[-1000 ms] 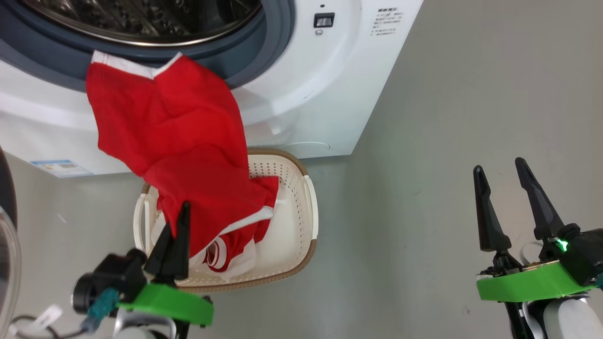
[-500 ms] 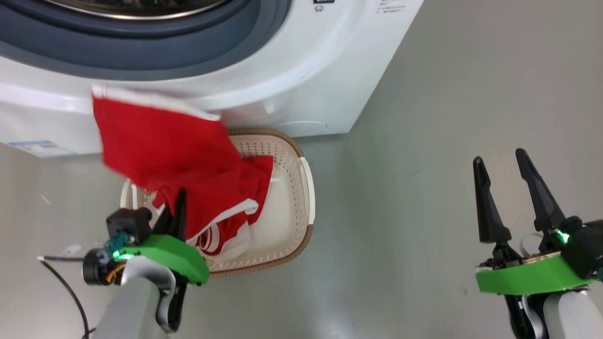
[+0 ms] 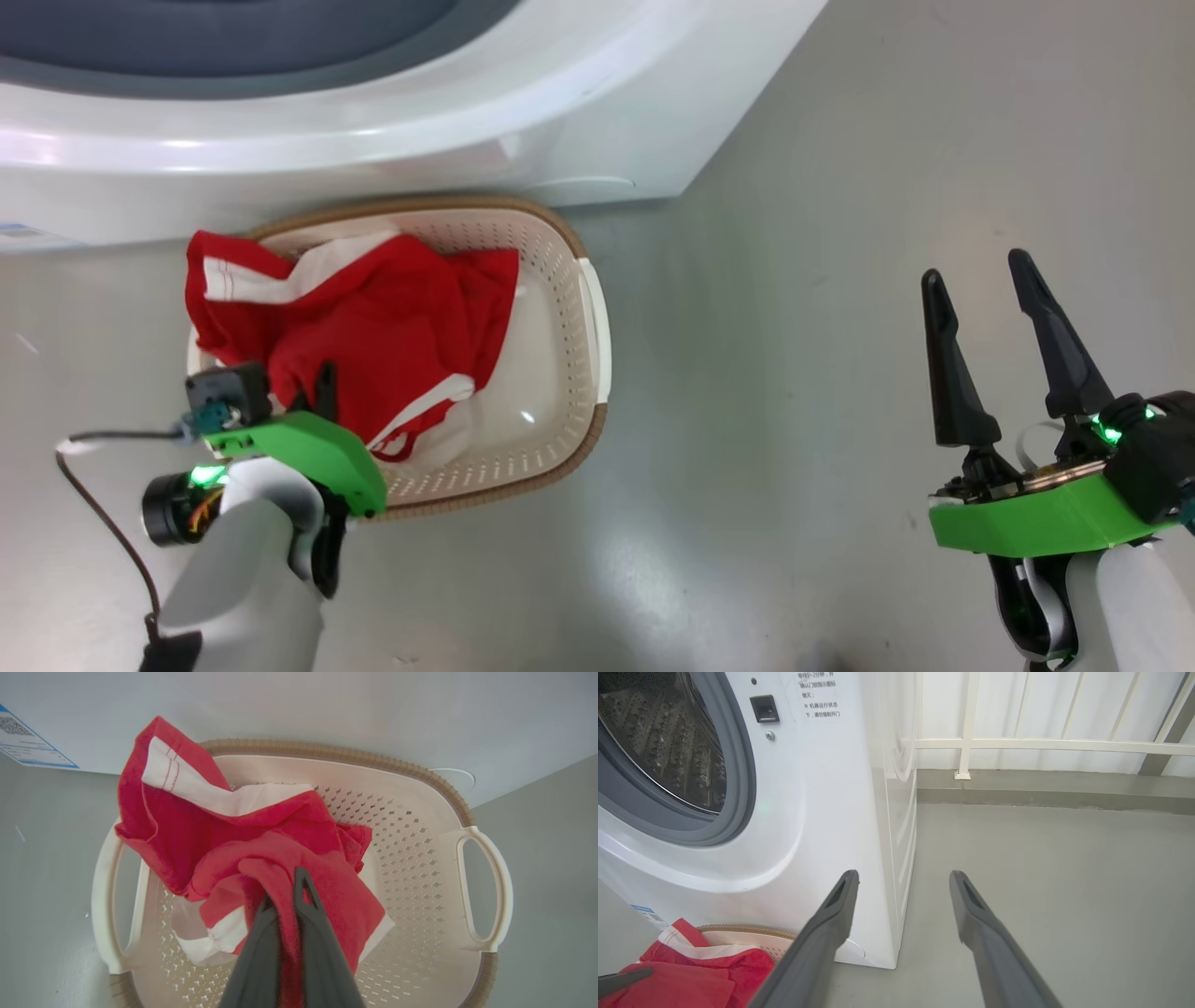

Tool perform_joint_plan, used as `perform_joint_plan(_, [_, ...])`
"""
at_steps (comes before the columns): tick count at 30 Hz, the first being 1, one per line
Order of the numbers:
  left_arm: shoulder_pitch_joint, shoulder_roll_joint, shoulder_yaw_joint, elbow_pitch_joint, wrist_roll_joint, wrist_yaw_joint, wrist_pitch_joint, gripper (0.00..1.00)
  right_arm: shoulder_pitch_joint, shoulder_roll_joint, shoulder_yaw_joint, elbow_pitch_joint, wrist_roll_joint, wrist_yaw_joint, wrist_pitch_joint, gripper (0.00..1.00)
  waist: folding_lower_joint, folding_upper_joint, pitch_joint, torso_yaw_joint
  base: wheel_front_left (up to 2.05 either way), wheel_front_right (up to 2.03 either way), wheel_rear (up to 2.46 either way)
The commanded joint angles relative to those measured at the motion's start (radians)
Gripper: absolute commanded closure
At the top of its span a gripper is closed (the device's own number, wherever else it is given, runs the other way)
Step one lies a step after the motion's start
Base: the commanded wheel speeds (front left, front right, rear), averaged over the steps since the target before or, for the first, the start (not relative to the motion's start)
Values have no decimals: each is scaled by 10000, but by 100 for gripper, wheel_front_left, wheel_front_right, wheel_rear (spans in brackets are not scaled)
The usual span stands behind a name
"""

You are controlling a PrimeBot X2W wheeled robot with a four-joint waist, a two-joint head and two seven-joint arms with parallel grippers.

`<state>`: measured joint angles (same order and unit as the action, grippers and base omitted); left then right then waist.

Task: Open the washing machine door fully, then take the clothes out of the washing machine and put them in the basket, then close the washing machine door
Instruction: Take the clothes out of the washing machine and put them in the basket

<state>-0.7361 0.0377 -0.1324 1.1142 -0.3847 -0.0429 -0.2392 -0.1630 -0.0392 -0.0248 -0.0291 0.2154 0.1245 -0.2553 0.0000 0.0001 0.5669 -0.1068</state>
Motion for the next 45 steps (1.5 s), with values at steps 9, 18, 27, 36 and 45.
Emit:
perform_joint_plan(9, [-848, 416, 448, 1466, -507, 43, 944, 99, -230, -110, 262, -179, 70, 62, -65, 0, 0, -1, 747, -610, 0, 0, 0])
perform_joint_plan(18, [-981, 527, 461, 1655, -665, 30, 1113, 0, -203, -110, 251, -117, 149, 62, -65, 0, 0, -1, 803, -662, 0, 0, 0])
perform_joint_plan(27, [-1137, 574, 289, 1696, -608, 77, 520, 0, -221, -110, 217, -48, -26, 62, -65, 0, 0, -1, 540, -399, 0, 0, 0])
perform_joint_plan(36, [-754, 469, 200, 1524, -661, -99, -59, 0, -121, -110, 174, 278, -56, 62, -65, 0, 0, -1, -242, 88, 0, 0, 0])
perform_joint_plan(45, [520, 420, 319, -762, -445, -297, -221, 0, 161, -110, -79, 465, -163, 62, -65, 0, 0, -1, -1289, 463, 0, 0, 0])
